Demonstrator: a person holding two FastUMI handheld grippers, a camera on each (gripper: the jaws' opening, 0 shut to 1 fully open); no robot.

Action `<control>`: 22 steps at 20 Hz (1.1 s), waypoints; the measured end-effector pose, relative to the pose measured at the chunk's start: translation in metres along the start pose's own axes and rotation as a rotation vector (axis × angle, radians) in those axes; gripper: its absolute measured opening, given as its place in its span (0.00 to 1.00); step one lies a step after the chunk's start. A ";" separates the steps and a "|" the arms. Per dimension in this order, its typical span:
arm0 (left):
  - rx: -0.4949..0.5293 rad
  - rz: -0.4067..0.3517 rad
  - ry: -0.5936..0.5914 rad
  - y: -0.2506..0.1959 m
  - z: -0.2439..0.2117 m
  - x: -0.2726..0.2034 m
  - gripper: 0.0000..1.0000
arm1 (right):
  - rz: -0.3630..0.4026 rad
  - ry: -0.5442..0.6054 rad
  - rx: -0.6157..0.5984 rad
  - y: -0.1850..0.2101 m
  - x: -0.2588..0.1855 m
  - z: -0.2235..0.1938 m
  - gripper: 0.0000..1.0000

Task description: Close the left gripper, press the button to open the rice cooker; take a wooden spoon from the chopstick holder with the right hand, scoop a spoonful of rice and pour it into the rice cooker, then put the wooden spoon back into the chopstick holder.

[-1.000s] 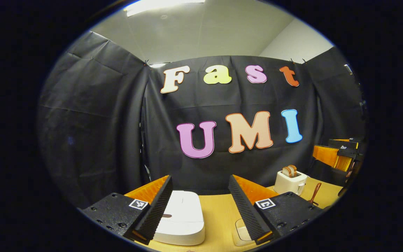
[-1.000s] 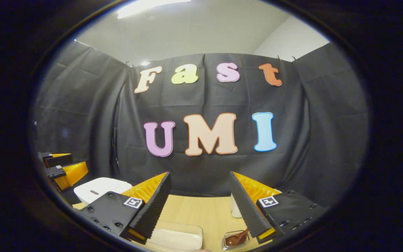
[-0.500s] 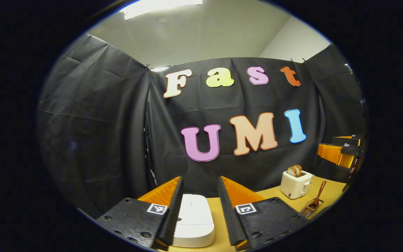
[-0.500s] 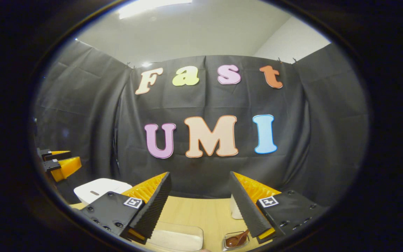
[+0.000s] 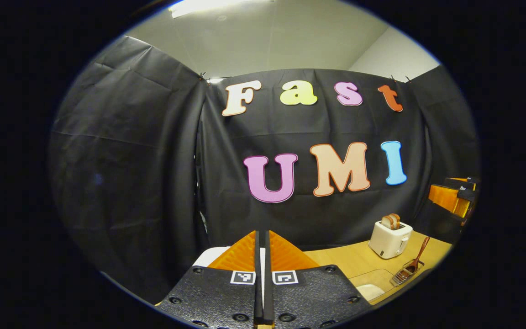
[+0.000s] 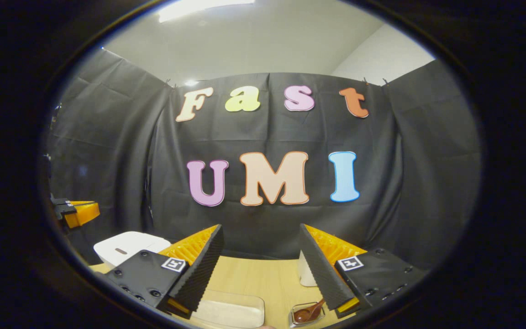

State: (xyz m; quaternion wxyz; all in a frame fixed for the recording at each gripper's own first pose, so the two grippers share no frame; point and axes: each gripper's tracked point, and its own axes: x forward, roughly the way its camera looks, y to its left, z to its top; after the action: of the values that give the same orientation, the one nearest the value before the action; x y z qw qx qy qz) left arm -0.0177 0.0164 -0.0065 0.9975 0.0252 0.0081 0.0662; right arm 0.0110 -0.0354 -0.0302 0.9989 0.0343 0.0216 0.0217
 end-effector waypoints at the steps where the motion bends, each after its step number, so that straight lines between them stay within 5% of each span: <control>1: -0.004 0.006 0.011 0.005 -0.004 0.003 0.00 | -0.006 0.000 -0.001 0.000 0.001 0.000 1.00; 22: -0.103 -0.030 0.387 0.047 -0.164 0.046 0.00 | -0.111 0.034 -0.047 -0.005 -0.003 -0.008 1.00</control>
State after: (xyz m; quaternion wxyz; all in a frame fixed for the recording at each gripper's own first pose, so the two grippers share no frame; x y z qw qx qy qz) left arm 0.0187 0.0770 -0.1679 0.9781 -0.0394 0.1966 0.0555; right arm 0.0082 -0.0403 -0.0387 0.9986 0.0090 0.0397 -0.0328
